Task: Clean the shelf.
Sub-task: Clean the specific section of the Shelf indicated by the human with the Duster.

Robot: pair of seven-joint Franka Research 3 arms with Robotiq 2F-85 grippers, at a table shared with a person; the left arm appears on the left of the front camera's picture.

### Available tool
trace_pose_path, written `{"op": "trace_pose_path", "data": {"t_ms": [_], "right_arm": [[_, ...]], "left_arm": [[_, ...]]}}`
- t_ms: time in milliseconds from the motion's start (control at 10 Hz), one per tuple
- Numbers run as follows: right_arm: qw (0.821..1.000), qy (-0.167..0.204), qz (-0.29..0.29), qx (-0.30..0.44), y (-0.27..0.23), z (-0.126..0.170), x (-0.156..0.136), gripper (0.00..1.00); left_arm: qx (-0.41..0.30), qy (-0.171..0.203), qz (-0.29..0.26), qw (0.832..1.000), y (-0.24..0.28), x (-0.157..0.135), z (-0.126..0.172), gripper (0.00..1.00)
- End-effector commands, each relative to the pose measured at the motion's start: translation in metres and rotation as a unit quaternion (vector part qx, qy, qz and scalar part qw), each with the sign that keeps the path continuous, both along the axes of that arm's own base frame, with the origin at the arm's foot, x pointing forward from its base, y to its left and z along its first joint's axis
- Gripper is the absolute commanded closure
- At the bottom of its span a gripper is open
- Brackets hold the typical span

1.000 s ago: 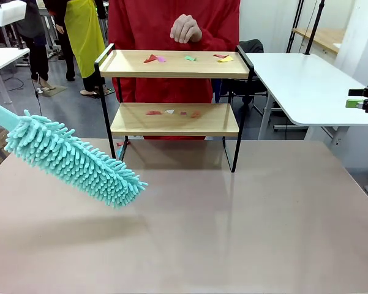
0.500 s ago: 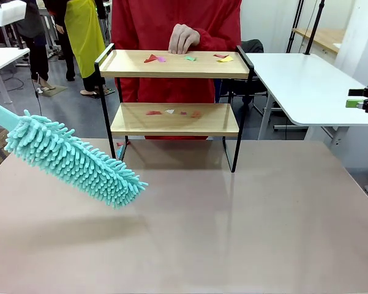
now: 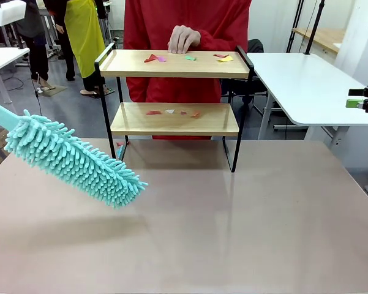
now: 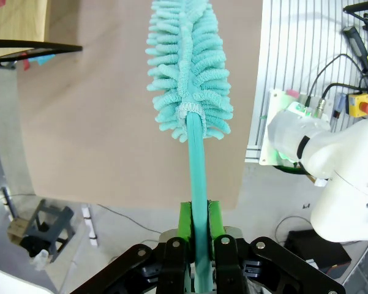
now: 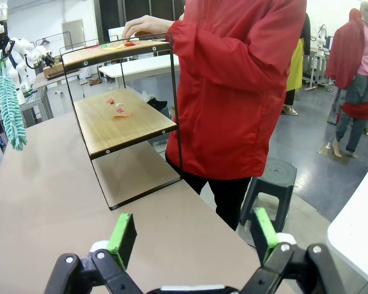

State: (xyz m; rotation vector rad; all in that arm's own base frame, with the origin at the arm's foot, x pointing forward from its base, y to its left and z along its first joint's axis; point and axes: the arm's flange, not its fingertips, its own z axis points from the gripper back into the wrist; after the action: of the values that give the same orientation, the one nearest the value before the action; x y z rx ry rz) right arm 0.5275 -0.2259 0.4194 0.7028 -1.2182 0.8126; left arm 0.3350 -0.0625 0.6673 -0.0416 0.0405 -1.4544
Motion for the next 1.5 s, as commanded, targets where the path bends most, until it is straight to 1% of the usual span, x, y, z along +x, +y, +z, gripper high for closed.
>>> {"op": "trace_pose_path", "data": {"t_ms": [0, 500, 600, 800, 900, 1000, 1100, 1200, 1400], "right_arm": [[1.000, -0.002, 0.000, -0.001, 0.001, 0.002, 0.001, 0.00], [1.000, -0.002, 0.000, -0.001, 0.001, 0.002, 0.001, 0.00], [1.000, -0.002, 0.000, -0.001, 0.001, 0.002, 0.001, 0.00], [1.000, -0.002, 0.000, -0.001, 0.001, 0.002, 0.001, 0.00], [1.000, -0.002, 0.000, -0.001, 0.001, 0.002, 0.001, 0.00], [1.000, -0.002, 0.000, -0.001, 0.001, 0.002, 0.001, 0.00], [1.000, -0.002, 0.000, -0.001, 0.001, 0.002, 0.001, 0.00], [1.000, -0.002, 0.000, -0.001, 0.001, 0.002, 0.001, 0.00], [1.000, -0.002, 0.000, -0.001, 0.001, 0.002, 0.001, 0.00]], "left_arm": [[-0.005, -0.005, 0.003, 1.000, 0.002, -0.003, -0.001, 0.87], [-0.005, -0.005, 0.003, 1.000, 0.002, -0.003, -0.001, 0.87], [0.000, 0.000, 0.000, 1.000, 0.000, 0.000, 0.000, 0.87], [-0.075, -0.005, -0.020, 0.997, 0.006, 0.003, 0.001, 0.87], [-0.120, -0.017, -0.023, 0.992, 0.006, 0.002, 0.004, 0.87], [-0.177, -0.016, -0.004, 0.984, 0.002, 0.001, 0.010, 0.87], [-0.227, -0.025, -0.015, 0.974, -0.006, -0.003, 0.018, 0.87], [-0.266, -0.038, -0.009, 0.963, -0.018, -0.010, 0.031, 0.87], [-0.289, -0.028, 0.056, 0.955, -0.051, -0.030, 0.072, 0.87]]}}
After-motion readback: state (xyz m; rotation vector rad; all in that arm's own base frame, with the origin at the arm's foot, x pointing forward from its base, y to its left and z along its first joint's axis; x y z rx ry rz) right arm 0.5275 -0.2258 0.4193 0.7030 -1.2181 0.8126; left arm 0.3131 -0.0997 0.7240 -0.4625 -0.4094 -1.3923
